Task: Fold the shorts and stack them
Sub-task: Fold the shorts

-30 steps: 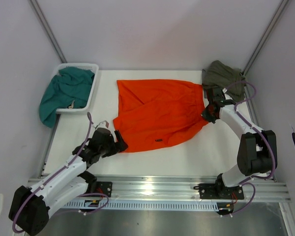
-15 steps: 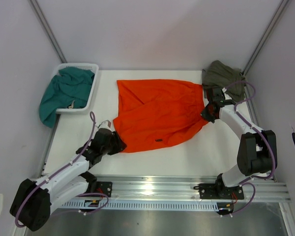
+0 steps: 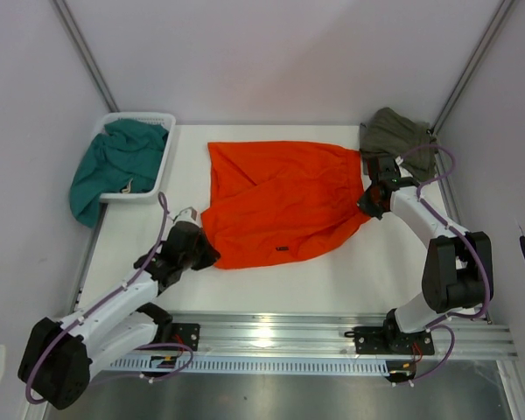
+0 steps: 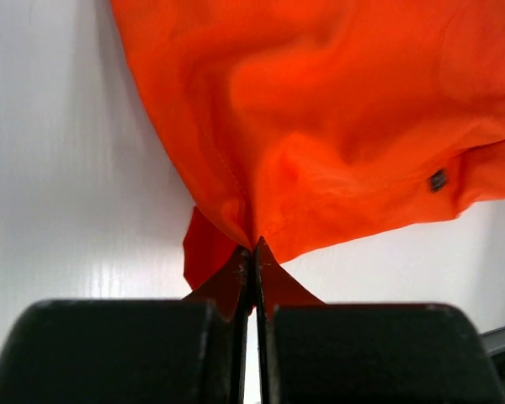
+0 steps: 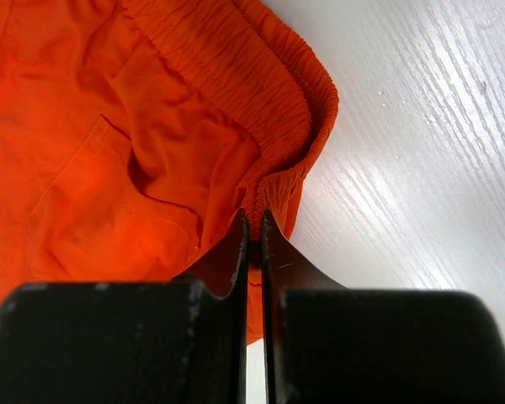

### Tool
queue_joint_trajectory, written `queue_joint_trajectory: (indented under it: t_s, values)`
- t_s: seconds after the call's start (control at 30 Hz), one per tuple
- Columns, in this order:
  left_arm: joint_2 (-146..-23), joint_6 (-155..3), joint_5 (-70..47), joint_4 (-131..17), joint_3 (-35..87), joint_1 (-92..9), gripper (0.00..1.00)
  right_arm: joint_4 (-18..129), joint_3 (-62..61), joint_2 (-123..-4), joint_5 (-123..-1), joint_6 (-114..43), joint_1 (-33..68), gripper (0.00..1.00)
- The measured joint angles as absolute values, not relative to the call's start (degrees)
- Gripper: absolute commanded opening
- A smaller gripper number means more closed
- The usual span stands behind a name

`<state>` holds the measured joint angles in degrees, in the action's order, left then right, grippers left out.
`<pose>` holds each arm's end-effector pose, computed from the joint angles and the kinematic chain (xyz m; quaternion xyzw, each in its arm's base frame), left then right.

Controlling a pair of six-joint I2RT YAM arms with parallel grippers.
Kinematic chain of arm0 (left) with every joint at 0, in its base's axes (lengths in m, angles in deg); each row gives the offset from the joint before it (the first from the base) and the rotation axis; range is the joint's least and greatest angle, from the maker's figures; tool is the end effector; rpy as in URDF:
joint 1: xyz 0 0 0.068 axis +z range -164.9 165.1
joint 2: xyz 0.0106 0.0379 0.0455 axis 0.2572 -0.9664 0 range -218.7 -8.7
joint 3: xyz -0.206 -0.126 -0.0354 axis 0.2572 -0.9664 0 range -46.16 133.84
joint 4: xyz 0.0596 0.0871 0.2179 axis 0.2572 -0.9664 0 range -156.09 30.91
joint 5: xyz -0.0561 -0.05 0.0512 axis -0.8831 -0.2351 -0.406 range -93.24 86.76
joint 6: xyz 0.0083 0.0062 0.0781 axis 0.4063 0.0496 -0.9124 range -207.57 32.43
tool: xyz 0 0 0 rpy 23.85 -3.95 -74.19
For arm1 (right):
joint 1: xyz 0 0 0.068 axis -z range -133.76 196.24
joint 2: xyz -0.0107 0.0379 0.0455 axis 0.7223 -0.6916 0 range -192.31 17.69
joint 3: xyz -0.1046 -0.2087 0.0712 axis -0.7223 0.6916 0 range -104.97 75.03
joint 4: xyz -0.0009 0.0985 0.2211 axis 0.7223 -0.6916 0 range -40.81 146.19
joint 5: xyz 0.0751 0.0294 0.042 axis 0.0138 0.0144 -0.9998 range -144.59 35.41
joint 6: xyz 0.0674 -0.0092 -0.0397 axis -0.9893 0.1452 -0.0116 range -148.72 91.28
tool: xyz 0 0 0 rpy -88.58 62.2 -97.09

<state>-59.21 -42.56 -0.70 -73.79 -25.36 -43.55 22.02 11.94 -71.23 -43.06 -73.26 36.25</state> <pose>0.1741 -0.0916 0.1362 -0.1397 0.9111 -0.2158 0.3223 0.3112 0.0412 0.1825 0.3101 0.9100 0.0317 0.2733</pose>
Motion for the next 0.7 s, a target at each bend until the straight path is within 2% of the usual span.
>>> queue_joint_trajectory:
  t_s: [0.17,0.33,0.7]
  values:
    - [-60.43,-43.0,0.88,-80.19,-13.58,-42.76,0.0,18.65,10.82,-71.21,-42.58,-74.11,36.25,0.0]
    - [-62.62,-44.68,-1.77,-83.47,-3.7,-36.55,0.0,15.35,8.22,-70.36,-42.29,-74.83,36.25,0.0]
    - [-71.82,-47.67,-9.64,-85.37,9.87,-23.33,0.0,9.75,-8.13,-72.17,-41.85,-77.26,36.14,0.0]
